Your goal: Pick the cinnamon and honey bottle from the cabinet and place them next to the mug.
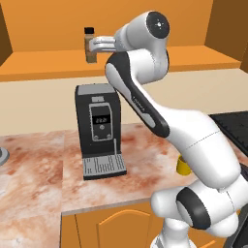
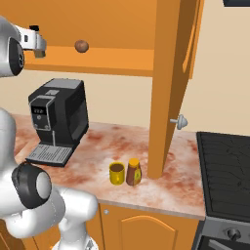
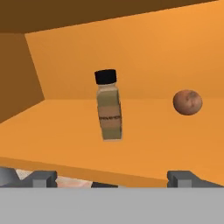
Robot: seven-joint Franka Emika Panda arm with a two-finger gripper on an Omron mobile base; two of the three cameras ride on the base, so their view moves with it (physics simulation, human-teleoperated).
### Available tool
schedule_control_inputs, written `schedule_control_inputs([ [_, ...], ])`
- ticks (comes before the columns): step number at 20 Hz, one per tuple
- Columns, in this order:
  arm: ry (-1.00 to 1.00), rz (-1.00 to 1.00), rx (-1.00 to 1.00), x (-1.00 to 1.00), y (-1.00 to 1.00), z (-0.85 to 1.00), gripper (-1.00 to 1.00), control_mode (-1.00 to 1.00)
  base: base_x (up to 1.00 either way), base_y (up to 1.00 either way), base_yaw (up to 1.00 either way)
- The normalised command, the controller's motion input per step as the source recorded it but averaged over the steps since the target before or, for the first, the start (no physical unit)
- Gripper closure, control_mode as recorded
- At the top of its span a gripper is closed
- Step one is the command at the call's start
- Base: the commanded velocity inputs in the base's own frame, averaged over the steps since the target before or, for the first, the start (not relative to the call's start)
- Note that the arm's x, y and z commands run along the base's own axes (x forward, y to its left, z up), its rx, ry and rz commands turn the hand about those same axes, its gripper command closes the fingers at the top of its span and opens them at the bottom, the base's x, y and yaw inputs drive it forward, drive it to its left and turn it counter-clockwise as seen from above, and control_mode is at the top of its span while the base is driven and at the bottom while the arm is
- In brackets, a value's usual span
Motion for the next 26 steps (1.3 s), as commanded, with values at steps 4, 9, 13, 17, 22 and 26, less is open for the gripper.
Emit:
schedule_control_inputs([
  [4,0.08,0.0,-0.12,0.22,0.08,-0.03,-1.0,-1.0,0.0,0.0,0.0],
  [9,0.1,0.0,-0.05,0.36,0.1,-0.16,-1.0,-1.0,0.0,0.0,0.0],
  [13,0.11,0.0,0.0,0.5,0.06,-0.12,-1.0,-1.0,0.0,0.0,0.0],
  [17,0.02,0.0,0.0,0.4,0.13,-0.04,-1.0,-1.0,0.0,0.0,0.0],
  [22,0.0,0.0,0.0,0.19,0.28,0.0,-1.0,-1.0,0.0,0.0,0.0],
  [26,-0.01,0.0,0.0,0.14,0.26,0.0,-1.0,-1.0,0.0,0.0,0.0],
])
